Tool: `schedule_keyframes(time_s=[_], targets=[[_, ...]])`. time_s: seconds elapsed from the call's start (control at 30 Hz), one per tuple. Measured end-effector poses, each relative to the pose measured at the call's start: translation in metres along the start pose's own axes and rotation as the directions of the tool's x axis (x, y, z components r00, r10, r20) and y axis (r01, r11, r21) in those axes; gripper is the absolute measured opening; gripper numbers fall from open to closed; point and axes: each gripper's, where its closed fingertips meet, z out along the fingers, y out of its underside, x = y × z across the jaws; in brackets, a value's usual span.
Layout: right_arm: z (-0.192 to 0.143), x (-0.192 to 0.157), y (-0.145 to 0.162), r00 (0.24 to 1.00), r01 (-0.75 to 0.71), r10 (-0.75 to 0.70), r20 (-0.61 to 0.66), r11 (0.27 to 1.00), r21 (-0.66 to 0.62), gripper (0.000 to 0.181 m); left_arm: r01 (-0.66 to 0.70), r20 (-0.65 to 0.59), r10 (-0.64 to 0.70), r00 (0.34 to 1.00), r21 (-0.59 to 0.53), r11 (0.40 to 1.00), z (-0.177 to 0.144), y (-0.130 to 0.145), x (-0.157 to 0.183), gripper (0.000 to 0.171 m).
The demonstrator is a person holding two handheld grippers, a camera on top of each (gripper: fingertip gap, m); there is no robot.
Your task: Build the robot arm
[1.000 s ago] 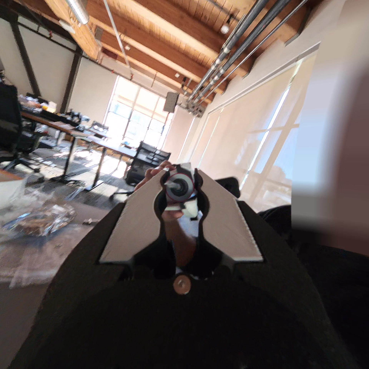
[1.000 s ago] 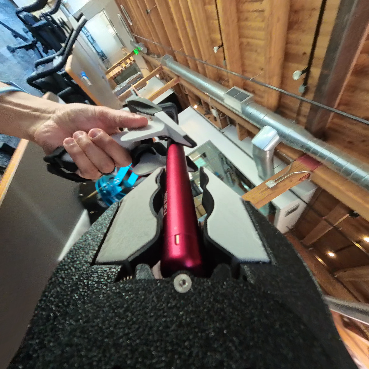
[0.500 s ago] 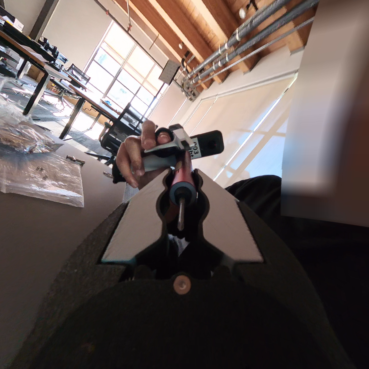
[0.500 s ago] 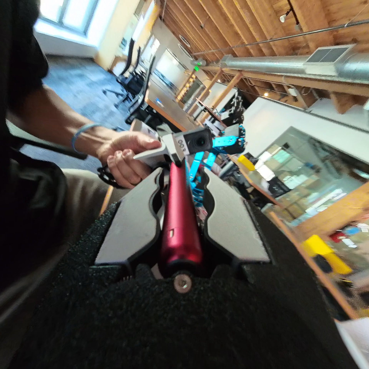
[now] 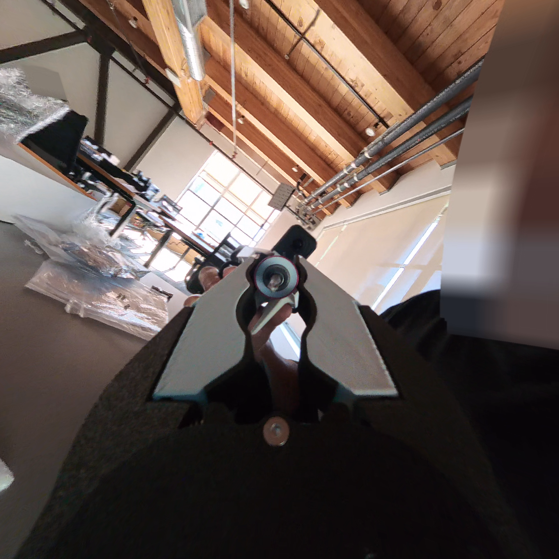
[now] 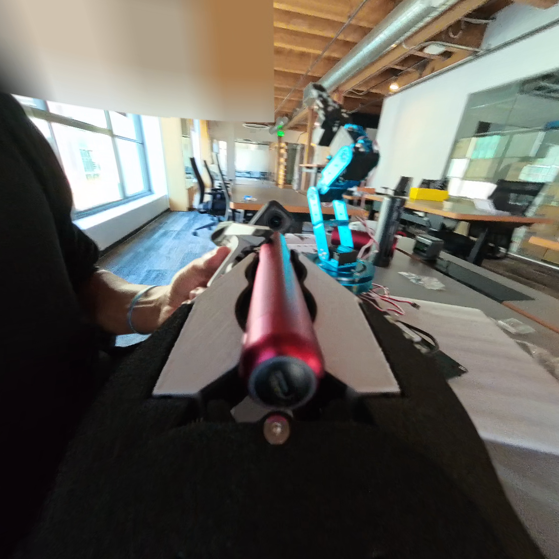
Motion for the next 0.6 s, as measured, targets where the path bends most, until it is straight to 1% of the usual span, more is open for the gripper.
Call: schedule_keyframes(time_s=[0.03,0.1,0.17,0.27,0.37,0.4,0.47,0.5,0.53,0.57,0.6], targets=[[0.0,-0.004,-0.002,1.0,0.0,0.0,0.015,1.0,0.024,0.021,-0.007,-0.014,0.007,1.0,-0.005,1.0,0.0,0.001,0.002,0.019],[0.0,-0.004,-0.003,0.999,0.039,-0.04,0.003,0.998,0.048,0.021,-0.065,-0.01,0.065,0.998,-0.022,0.998,0.001,0.002,0.004,0.02],[-0.002,-0.005,-0.003,0.999,0.048,-0.049,0.015,0.997,0.059,0.021,-0.103,-0.001,0.103,0.995,-0.07,0.992,0.002,0.005,0.005,0.02],[-0.003,-0.008,-0.001,0.993,0.121,-0.122,0.007,0.99,0.067,0.02,-0.068,-0.007,0.068,0.998,-0.132,0.989,0.0,0.008,0.005,0.02],[-0.005,-0.008,0.0,0.985,0.174,-0.174,-0.005,0.984,0.049,0.022,0.004,0.016,-0.002,1.0,-0.112,0.994,-0.011,0.005,-0.001,0.026],[-0.006,-0.01,0.002,0.981,0.194,-0.195,0.004,0.98,0.037,0.022,0.039,-0.001,-0.039,0.999,-0.089,0.995,-0.015,0.002,-0.001,0.024],[-0.003,-0.016,0.011,0.976,0.215,-0.214,0.048,0.976,-0.027,0.021,0.084,-0.023,-0.085,0.996,-0.057,0.995,-0.02,0.0,-0.002,0.008],[-0.002,-0.02,0.012,0.97,0.238,-0.236,0.058,0.971,-0.026,0.021,0.088,-0.031,-0.09,0.995,-0.059,0.994,-0.021,0.002,-0.002,0.002],[0.0,-0.024,0.011,0.967,0.248,-0.246,0.066,0.969,-0.015,0.02,0.088,-0.032,-0.091,0.995,-0.066,0.994,-0.022,0.004,-0.002,0.001],[0.001,-0.025,0.01,0.968,0.244,-0.243,0.063,0.97,-0.006,0.02,0.093,-0.023,-0.095,0.995,-0.07,0.993,-0.023,0.005,-0.004,0.003],[0.003,-0.024,0.01,0.968,0.245,-0.244,0.054,0.969,-0.01,0.019,0.091,0.002,-0.091,0.996,-0.069,0.993,-0.026,0.003,-0.007,0.013]])
